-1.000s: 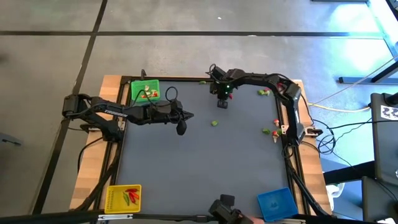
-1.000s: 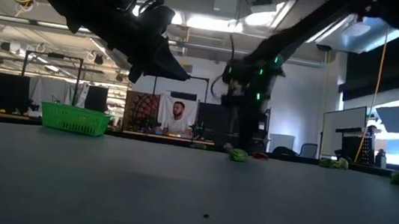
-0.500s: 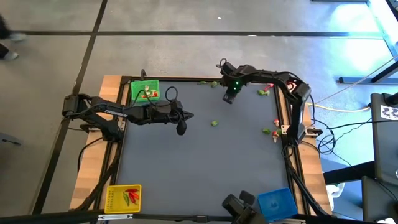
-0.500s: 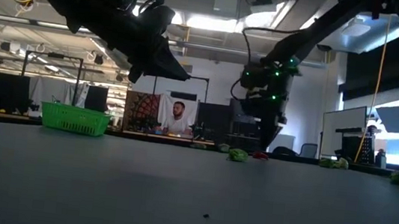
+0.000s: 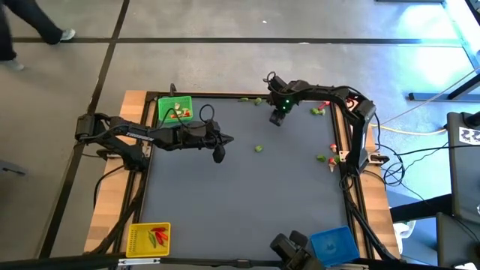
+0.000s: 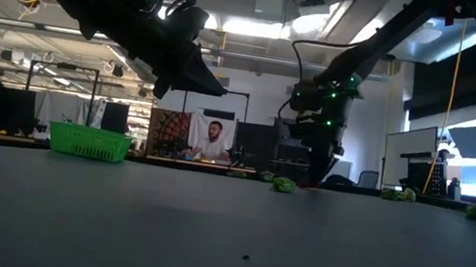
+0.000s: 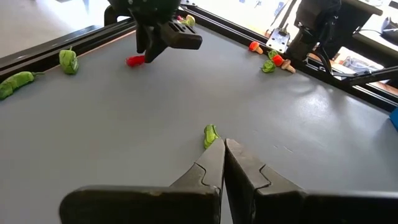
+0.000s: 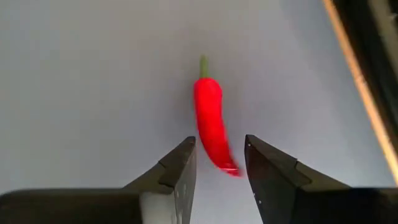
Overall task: Sort produce into baskets
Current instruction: Put the red chili pepper into the yellow bin
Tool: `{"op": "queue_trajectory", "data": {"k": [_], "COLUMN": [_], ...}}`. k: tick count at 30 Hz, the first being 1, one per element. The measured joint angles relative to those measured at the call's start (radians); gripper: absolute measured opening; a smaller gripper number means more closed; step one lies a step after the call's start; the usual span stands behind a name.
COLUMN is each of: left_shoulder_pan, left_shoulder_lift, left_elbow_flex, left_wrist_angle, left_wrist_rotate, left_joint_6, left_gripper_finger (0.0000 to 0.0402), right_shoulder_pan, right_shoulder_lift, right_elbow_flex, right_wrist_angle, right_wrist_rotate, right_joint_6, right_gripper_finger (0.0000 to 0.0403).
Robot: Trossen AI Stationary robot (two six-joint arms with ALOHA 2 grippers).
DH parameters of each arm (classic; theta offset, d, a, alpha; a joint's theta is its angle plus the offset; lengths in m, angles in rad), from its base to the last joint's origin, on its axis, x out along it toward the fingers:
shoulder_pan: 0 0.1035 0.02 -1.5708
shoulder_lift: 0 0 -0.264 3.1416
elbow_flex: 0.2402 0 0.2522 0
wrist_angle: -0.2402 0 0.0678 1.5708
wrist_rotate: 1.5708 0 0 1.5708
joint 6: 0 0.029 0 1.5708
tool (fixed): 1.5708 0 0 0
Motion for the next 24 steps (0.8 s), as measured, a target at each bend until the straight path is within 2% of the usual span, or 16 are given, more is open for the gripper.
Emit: {"op": "queue_trajectory", "data": {"k": [6,12,18,21,24], "left_shoulder_pan": [0.0,0.0,0.0,0.0,0.0], "left_shoulder_lift": [0.0,0.0,0.0,0.0,0.0], "left_elbow_flex": [0.0,0.0,0.0,0.0,0.0], "left_wrist_angle": [0.0,0.0,0.0,0.0,0.0], "left_wrist_rotate": [0.0,0.0,0.0,0.0,0.0], "left_joint_6": [0.0,0.0,0.0,0.0,0.0], "left_gripper_finger": [0.0005,0.0005,0.0005,0.0005,0.0005], "right_shoulder_pan": [0.0,0.001,0.013,0.013,0.013], "right_shoulder_lift": [0.0,0.002,0.042,0.049,0.05], "right_elbow_flex": [-0.013,-0.013,-0.007,-0.007,-0.007], "right_wrist_angle": [0.006,0.035,0.057,0.06,0.066], "right_wrist_rotate": [-0.02,-0.105,-0.091,-0.091,-0.091], "right_joint_6": [0.0,0.0,0.01,-0.008,-0.017], "right_gripper_finger": [0.0138,0.0138,0.0136,0.0114,0.0071]}}
